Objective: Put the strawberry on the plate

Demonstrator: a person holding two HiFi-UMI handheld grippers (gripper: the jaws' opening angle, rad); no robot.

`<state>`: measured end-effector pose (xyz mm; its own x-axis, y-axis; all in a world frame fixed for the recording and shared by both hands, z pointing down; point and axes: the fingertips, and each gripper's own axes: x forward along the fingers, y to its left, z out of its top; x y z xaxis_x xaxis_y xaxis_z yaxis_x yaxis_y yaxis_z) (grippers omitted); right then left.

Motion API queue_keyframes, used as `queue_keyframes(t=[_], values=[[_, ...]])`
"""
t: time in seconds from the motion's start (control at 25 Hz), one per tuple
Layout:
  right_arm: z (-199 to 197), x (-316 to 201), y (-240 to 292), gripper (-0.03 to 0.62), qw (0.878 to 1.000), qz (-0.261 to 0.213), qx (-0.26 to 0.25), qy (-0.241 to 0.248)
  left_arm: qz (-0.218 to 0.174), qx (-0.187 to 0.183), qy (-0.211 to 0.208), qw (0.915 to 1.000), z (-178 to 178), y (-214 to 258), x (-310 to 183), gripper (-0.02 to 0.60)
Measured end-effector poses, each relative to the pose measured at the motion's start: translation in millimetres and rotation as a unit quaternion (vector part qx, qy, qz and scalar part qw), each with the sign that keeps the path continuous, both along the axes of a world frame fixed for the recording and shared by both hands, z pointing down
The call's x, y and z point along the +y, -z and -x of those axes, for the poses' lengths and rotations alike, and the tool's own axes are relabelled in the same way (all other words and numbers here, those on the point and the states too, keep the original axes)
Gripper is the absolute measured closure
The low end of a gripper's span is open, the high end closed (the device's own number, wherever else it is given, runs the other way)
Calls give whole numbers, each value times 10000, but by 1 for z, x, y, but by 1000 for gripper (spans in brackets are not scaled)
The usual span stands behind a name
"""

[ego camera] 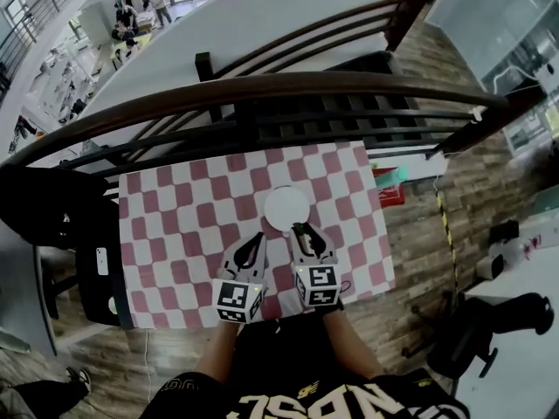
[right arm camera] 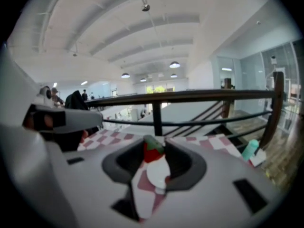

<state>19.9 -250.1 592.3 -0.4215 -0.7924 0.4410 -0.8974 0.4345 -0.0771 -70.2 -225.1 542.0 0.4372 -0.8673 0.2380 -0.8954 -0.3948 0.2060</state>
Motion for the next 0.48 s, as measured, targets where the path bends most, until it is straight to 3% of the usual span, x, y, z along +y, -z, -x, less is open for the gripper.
queue_keyframes(t=[0.48], values=[[5, -42, -121, 450, 9916, 1262, 253, 131, 967, -190, 293, 9947, 9, -78, -31, 572]])
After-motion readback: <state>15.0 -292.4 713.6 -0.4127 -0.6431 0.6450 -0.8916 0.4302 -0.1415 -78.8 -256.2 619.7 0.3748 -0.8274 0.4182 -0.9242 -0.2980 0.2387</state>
